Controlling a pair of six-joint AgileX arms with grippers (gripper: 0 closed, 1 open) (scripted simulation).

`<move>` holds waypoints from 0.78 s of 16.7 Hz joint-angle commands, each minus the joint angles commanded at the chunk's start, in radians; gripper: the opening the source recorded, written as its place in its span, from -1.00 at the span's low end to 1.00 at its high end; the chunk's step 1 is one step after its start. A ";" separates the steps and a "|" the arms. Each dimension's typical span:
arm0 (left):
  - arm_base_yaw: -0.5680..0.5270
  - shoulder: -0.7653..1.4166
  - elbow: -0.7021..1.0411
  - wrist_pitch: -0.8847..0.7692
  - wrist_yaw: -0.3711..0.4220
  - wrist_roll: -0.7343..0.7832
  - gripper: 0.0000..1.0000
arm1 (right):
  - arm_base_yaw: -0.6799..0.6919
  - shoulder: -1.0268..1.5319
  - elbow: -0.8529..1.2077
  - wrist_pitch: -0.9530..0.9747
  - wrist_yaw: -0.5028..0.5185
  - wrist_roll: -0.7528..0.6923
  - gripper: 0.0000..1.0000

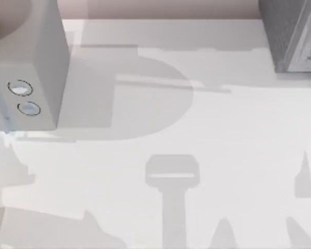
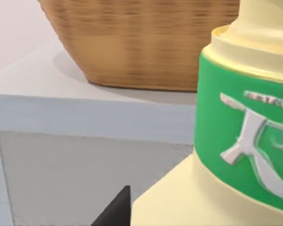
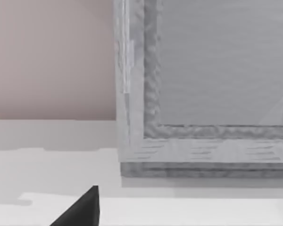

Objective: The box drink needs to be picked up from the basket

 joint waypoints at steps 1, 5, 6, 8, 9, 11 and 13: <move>0.056 0.043 0.008 0.039 0.033 0.000 -1.00 | 0.000 0.000 0.000 0.000 0.000 0.000 1.00; 0.268 0.207 0.038 0.188 0.155 0.000 -1.00 | 0.000 0.000 0.000 0.000 0.000 0.000 1.00; 0.313 0.242 0.044 0.219 0.181 -0.001 -1.00 | 0.000 0.000 0.000 0.000 0.000 0.000 1.00; 0.387 0.301 0.052 0.269 0.224 -0.002 -1.00 | 0.000 0.000 0.000 0.000 0.000 0.000 1.00; 0.413 0.323 0.055 0.287 0.240 -0.003 -1.00 | 0.000 0.000 0.000 0.000 0.000 0.000 1.00; 0.444 0.347 0.058 0.308 0.258 -0.004 -1.00 | 0.000 0.000 0.000 0.000 0.000 0.000 1.00; 0.447 0.350 0.058 0.310 0.259 -0.004 -1.00 | 0.000 0.000 0.000 0.000 0.000 0.000 1.00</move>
